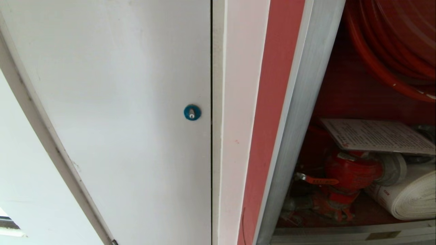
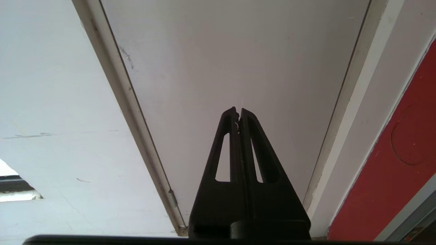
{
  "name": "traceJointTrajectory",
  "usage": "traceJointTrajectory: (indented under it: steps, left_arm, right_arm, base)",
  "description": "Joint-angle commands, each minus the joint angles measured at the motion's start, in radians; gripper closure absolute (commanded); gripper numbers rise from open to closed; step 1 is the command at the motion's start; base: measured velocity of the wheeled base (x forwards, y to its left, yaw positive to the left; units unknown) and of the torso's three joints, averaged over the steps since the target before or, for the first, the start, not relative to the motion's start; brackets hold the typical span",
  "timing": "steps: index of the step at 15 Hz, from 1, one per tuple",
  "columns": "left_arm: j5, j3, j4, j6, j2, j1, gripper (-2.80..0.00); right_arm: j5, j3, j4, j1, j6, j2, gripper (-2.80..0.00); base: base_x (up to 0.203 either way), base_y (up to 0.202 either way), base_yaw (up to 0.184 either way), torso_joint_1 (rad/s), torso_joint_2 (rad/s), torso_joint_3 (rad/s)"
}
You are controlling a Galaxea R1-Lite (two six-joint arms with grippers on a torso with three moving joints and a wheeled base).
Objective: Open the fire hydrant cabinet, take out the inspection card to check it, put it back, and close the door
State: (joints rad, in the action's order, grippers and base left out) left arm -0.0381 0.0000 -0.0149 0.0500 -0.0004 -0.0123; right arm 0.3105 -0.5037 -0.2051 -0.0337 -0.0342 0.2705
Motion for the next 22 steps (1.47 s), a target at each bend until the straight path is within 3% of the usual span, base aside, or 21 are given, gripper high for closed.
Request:
traceJointTrajectory:
  steps: [1, 6, 15, 22]
  left_arm:
    - [0.0, 0.012, 0.0, 0.001, 0.0, 0.0, 0.0]
    - [0.0, 0.012, 0.0, 0.001, 0.0, 0.0, 0.0]
    - [0.0, 0.012, 0.0, 0.001, 0.0, 0.0, 0.0]
    - [0.0, 0.012, 0.0, 0.001, 0.0, 0.0, 0.0]
  right_arm:
    - [-0.033, 0.071, 0.006, 0.005, 0.021, -0.049, 0.0]
    - [-0.045, 0.142, 0.008, 0.008, 0.021, -0.063, 0.0]
    - [-0.241, 0.149, 0.01, 0.009, 0.011, -0.063, 0.0]
    - [-0.23, 0.228, -0.02, 0.03, -0.033, -0.219, 0.0]
  base:
    - [0.0, 0.0, 0.0, 0.0, 0.0, 0.0]
    - [0.0, 0.0, 0.0, 0.0, 0.0, 0.0]
    - [0.0, 0.0, 0.0, 0.0, 0.0, 0.0]
    - [0.0, 0.0, 0.0, 0.0, 0.0, 0.0]
